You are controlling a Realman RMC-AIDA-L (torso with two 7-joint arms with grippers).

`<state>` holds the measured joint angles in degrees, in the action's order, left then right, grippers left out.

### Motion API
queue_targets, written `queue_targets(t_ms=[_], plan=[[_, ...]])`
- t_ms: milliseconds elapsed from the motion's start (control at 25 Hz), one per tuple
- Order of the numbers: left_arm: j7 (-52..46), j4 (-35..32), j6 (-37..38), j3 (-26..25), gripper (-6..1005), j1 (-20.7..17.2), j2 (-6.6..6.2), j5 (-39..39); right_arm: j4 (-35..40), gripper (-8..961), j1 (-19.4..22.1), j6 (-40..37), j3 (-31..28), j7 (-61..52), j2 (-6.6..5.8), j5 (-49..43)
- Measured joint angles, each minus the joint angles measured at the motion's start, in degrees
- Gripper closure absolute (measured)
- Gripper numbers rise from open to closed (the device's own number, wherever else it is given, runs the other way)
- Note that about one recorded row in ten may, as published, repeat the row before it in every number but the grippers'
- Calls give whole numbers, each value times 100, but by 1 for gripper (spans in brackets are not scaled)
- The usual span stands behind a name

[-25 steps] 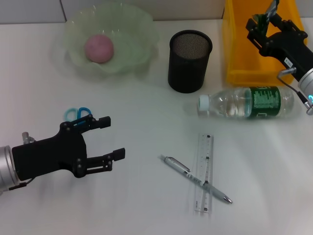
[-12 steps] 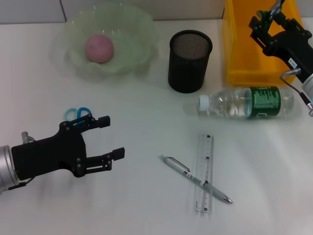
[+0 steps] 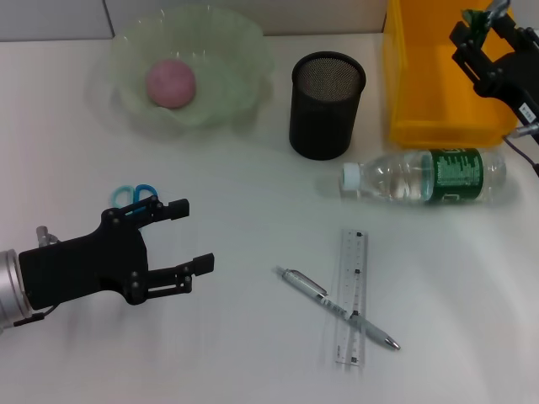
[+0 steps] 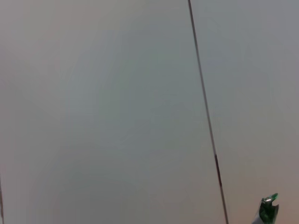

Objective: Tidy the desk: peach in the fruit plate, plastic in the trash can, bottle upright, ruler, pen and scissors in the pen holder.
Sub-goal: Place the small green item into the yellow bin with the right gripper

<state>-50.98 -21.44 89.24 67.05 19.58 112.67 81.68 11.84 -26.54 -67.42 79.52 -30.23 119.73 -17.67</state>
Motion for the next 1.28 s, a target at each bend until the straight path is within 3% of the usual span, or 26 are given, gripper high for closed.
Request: queue_targets(t_ms=[280,880,1080,1280], plan=[[16,-9,32,0,154,0,9,6,-63,262,-165,908,456,-335,-8,-13],[46,-18,77,0,154,-37,4,5,72,262,26,552,460,-517,-33,-72],[46,-18,136,0,154,-48,-6,5,325,263,235,387,418,-789,-92,-195],[46,-18,149,1,154,-51,-12,5,613,261,443,453,390,-815,-73,-309]])
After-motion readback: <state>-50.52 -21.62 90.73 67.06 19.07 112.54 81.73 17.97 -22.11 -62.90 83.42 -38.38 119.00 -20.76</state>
